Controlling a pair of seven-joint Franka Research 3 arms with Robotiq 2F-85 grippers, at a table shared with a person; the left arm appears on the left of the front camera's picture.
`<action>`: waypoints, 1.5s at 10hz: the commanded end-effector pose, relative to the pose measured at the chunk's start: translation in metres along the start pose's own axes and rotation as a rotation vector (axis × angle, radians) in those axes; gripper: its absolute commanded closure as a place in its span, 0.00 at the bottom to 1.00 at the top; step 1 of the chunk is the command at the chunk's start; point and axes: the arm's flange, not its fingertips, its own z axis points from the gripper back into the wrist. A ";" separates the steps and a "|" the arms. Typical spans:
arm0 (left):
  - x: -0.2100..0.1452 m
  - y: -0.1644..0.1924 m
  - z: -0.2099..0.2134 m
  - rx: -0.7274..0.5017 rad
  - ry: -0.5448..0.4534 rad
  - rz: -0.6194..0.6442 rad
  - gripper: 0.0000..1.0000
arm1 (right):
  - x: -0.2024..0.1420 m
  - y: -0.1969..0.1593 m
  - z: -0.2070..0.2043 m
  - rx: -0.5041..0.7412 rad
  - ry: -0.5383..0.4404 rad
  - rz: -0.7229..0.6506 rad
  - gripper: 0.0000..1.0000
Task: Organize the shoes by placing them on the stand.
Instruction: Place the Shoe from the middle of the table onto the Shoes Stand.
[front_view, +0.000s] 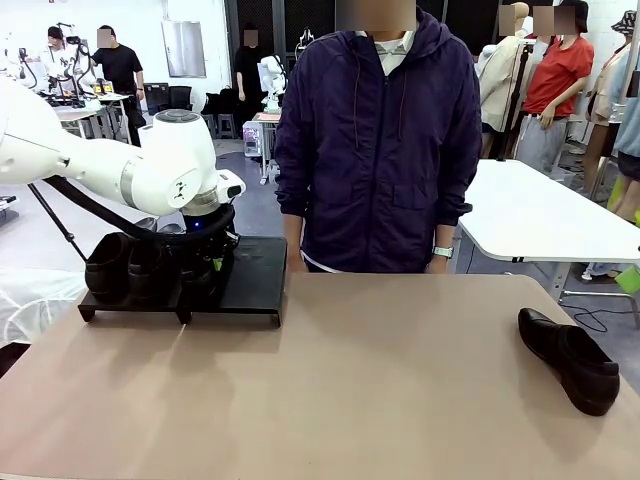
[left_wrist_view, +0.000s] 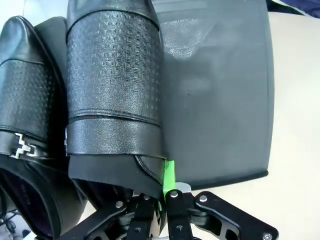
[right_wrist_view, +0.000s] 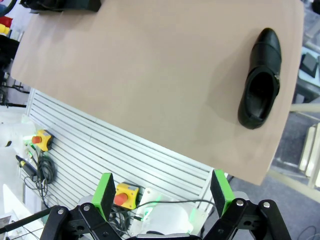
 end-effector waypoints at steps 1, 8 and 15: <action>-0.001 0.002 0.002 0.012 -0.025 0.012 0.40 | 0.000 0.000 0.001 0.014 -0.003 0.005 0.00; -0.035 -0.018 0.102 -0.075 -0.053 -0.005 0.00 | 0.000 0.000 0.001 0.014 -0.003 0.005 0.00; -0.268 -0.004 0.210 -0.614 0.140 -0.229 0.00 | 0.000 0.000 0.001 0.014 -0.003 0.005 0.00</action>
